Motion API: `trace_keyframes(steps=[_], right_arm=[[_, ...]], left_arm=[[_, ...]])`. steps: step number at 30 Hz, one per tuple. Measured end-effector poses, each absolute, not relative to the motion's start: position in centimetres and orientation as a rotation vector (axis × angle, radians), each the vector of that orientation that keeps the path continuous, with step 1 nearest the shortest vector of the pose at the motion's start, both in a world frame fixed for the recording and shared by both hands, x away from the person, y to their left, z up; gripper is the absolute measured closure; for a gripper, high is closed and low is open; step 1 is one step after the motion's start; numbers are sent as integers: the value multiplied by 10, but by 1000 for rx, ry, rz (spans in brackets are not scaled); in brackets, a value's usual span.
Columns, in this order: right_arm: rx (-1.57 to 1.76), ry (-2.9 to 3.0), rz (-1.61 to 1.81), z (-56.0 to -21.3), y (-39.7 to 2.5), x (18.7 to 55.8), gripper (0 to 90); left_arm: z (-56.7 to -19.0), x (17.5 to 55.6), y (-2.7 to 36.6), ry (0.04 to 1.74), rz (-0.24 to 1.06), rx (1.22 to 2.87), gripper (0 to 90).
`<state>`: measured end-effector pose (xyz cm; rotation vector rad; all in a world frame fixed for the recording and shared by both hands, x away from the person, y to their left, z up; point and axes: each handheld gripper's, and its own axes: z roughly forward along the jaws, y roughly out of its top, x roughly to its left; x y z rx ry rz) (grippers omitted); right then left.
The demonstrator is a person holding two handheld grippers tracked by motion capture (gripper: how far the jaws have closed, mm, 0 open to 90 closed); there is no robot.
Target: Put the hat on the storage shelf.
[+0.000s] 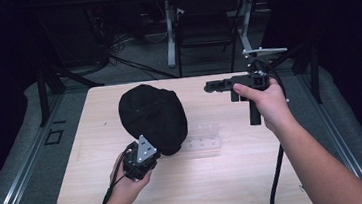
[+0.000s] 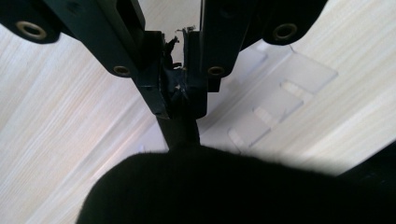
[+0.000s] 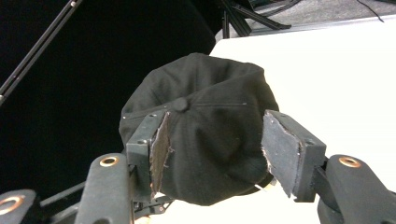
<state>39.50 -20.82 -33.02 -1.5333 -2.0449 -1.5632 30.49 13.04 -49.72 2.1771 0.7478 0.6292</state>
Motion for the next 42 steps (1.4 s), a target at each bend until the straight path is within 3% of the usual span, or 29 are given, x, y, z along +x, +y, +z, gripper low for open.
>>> trace_keyframes(steps=[18, 42], right_arm=[[-1587, -2105, -1553, -335, -219, 388, 412], [-1733, -2316, -1398, -360, -235, 365, 413]], left_arm=[[-505, 298, 137, 773, 619, 2145, 784], [-524, 294, 203, 987, 535, 2059, 492]])
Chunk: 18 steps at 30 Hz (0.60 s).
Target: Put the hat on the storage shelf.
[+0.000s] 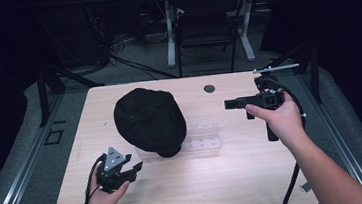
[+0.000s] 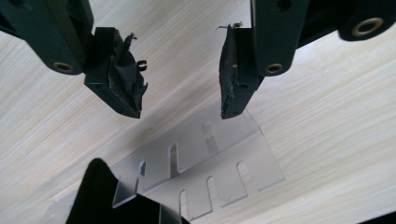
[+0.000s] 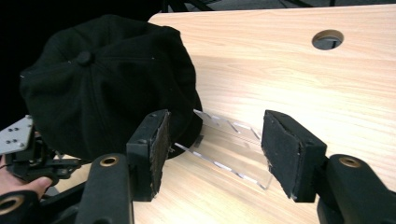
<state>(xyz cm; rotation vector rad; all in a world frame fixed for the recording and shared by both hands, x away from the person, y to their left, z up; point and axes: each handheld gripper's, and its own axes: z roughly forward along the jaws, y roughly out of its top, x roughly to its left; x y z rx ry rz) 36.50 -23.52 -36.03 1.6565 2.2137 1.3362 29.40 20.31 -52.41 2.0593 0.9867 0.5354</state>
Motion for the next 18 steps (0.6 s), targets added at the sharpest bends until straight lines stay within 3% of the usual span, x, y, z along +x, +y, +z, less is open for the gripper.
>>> trace_keyframes(steps=[18], right_arm=[[1625, 2156, 1251, -389, -249, 337, 422]], left_arm=[[-540, 296, 214, 1058, 490, 2053, 489]])
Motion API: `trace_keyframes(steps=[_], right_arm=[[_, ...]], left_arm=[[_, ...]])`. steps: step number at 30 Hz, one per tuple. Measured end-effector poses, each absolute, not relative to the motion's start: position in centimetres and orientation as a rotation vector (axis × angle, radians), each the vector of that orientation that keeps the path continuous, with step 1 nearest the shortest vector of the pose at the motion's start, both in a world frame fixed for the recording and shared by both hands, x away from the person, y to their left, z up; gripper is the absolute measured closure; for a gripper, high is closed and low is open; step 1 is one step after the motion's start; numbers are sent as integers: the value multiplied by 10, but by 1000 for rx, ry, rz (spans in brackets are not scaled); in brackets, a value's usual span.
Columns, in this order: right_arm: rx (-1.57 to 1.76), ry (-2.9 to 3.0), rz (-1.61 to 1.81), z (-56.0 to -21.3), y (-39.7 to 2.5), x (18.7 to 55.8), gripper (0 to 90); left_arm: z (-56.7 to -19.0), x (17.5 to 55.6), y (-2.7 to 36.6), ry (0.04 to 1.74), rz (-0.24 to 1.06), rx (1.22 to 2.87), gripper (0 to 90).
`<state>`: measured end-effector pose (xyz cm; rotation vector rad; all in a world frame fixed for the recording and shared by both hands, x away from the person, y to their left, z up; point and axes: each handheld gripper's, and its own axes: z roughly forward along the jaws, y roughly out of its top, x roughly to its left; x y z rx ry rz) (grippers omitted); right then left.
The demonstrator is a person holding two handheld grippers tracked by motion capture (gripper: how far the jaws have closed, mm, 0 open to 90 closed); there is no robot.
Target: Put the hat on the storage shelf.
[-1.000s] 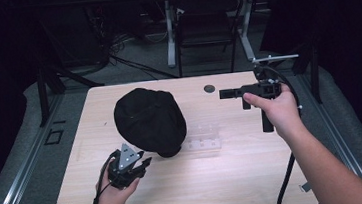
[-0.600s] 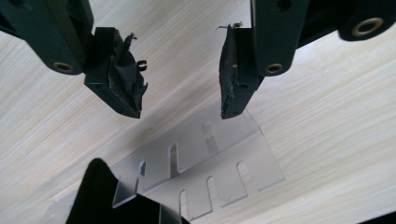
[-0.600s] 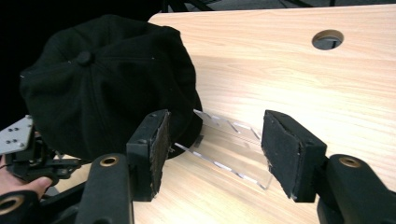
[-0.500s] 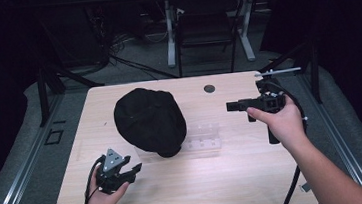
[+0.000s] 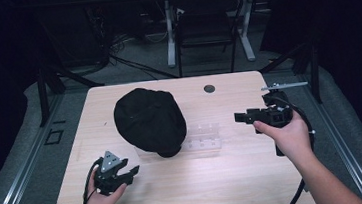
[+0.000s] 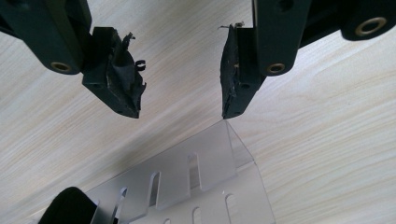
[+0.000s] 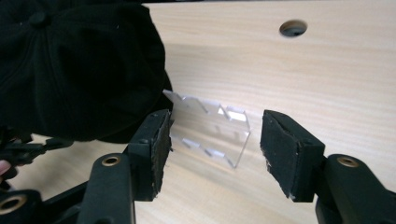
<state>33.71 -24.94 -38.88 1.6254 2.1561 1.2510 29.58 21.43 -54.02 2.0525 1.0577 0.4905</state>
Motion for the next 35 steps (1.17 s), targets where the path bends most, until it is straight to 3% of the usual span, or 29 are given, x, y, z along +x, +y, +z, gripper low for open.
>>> trace_keyframes(steps=[13, 24, 35], right_arm=[[1581, 2171, 1170, -417, -242, 316, 430], [1579, 2104, 1099, -473, -242, 302, 436], [1555, 2012, 1096, -505, -251, 290, 438]], left_arm=[[-543, 295, 213, 1052, 489, 2062, 489], [-542, 293, 208, 1031, 498, 2056, 498], [-534, 291, 196, 976, 484, 1992, 459]])
